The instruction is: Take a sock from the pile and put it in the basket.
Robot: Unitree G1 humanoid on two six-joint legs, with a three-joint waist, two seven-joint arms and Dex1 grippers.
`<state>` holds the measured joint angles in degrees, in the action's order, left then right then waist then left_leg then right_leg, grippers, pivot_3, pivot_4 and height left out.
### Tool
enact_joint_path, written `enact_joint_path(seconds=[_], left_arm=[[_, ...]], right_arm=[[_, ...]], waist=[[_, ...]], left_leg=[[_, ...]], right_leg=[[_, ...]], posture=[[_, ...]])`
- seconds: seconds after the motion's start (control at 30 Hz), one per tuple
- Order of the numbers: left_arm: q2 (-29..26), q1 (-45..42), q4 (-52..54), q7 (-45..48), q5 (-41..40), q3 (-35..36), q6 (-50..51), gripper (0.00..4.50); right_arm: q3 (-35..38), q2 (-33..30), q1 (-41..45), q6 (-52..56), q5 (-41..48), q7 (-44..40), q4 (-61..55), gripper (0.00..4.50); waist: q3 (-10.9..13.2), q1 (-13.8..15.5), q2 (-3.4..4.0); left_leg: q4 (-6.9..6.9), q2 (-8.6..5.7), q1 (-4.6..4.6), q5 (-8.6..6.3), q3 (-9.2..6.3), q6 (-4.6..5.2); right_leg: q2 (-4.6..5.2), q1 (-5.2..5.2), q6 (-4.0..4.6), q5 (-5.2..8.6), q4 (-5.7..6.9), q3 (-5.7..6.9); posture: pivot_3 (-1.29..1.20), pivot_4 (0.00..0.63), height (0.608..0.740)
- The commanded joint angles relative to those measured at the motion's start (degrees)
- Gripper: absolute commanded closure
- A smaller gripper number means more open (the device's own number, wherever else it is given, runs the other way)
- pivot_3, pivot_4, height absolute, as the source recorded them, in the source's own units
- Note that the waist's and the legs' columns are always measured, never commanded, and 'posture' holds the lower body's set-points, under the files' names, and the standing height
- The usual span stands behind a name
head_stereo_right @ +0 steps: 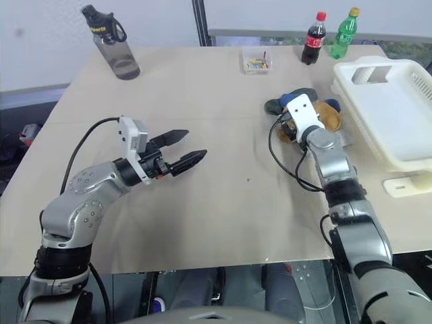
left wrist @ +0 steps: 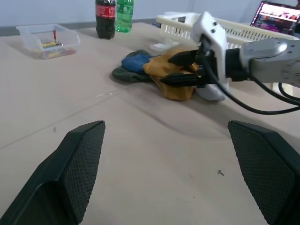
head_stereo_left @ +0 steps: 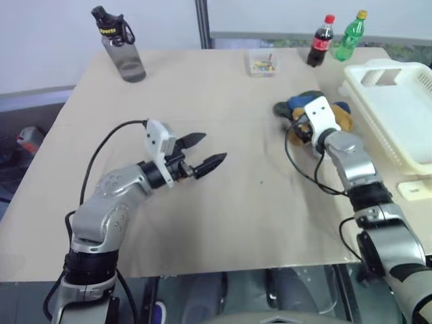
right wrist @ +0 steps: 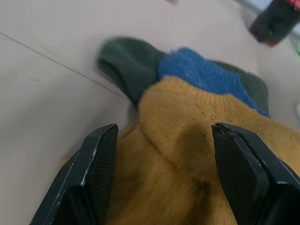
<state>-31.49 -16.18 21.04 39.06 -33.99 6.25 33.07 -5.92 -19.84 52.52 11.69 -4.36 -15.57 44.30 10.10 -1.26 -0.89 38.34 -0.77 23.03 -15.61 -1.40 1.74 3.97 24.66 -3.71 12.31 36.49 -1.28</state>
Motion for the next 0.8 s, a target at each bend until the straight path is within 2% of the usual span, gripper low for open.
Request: enact_joint_path(seconds=[0.03, 0.07, 0.1, 0.2, 0.3, 0.67, 0.73, 0.8], left_arm=[[-0.13, 1.55, 4.45, -1.68, -0.84, 1.54, 0.26, 0.00], [-0.12, 1.97, 4.97, -2.00, -0.96, 1.73, 0.37, 0.00], [-0.11, 2.31, 5.38, -2.28, -1.14, 1.95, 0.50, 0.00], [-0.28, 3.18, 6.13, -2.88, -1.39, 2.53, 0.73, 0.00], [-0.48, 3.77, 6.38, -3.10, -1.49, 2.83, 0.80, 0.00], [-0.26, 3.42, 5.43, -2.22, -1.23, 2.78, -0.28, 0.00], [-0.20, 3.35, 5.05, -2.01, -0.95, 2.62, -0.65, 0.00], [-0.07, 3.24, 4.86, -1.99, -0.82, 2.41, -0.80, 0.00]], right_arm=[[1.54, 0.87, 4.83, -7.60, -0.62, 2.14, 9.25, 1.18], [1.91, 1.19, 5.69, -8.65, -0.37, 2.40, 11.32, 1.18], [2.20, 1.45, 6.46, -9.66, -0.19, 2.73, 13.14, 1.45], [2.72, 2.04, 8.07, -11.82, 0.01, 3.44, 16.69, 2.46], [3.12, 2.55, 8.63, -12.99, 0.24, 3.30, 17.40, 3.77], [5.18, 3.41, 8.54, -13.63, 1.21, 3.00, 16.31, 3.77], [5.67, 3.52, 8.39, -13.53, 1.54, 2.53, 15.38, 4.33], [6.01, 3.58, 8.24, -13.29, 1.79, 1.99, 14.60, 4.46]], waist=[[0.00, -0.23, 0.00], [0.00, -0.39, 0.00], [0.00, -0.53, 0.00], [0.00, -0.72, 0.00], [0.00, -0.89, 0.00], [0.00, -1.13, 0.01], [0.00, -1.13, 0.01], [0.00, -1.13, 0.01]], left_leg=[[0.00, 0.01, -0.01, 0.00, 0.00, 0.00], [-0.02, 0.00, 0.00, 0.00, -0.01, 0.00], [-0.01, 0.00, -0.02, 0.00, -0.01, 0.00], [0.01, 0.00, -0.04, 0.01, -0.02, -0.01], [0.02, 0.00, -0.10, 0.02, -0.03, -0.03], [0.03, 0.00, -0.15, 0.07, -0.05, -0.10], [0.03, 0.00, -0.15, 0.07, -0.05, -0.10], [0.03, 0.00, -0.15, 0.07, -0.05, -0.10]], right_leg=[[0.00, 0.00, 0.00, 0.00, 0.00, 0.00], [0.00, 0.00, 0.00, 0.00, 0.00, 0.01], [-0.01, 0.00, 0.00, 0.00, 0.01, 0.01], [0.00, 0.00, 0.00, 0.00, 0.13, 0.00], [0.00, 0.00, 0.01, 0.00, 0.27, -0.01], [-0.02, 0.00, 0.02, -0.01, 0.37, -0.03], [-0.02, 0.00, 0.02, -0.01, 0.37, -0.03], [-0.02, 0.00, 0.02, -0.01, 0.37, -0.03]], posture=[[0.00, 0.150, 0.740], [0.00, 0.150, 0.740], [0.00, 0.150, 0.740], [0.00, 0.150, 0.740], [0.00, 0.150, 0.740], [0.00, 0.150, 0.740], [0.00, 0.150, 0.740], [0.00, 0.150, 0.740]])
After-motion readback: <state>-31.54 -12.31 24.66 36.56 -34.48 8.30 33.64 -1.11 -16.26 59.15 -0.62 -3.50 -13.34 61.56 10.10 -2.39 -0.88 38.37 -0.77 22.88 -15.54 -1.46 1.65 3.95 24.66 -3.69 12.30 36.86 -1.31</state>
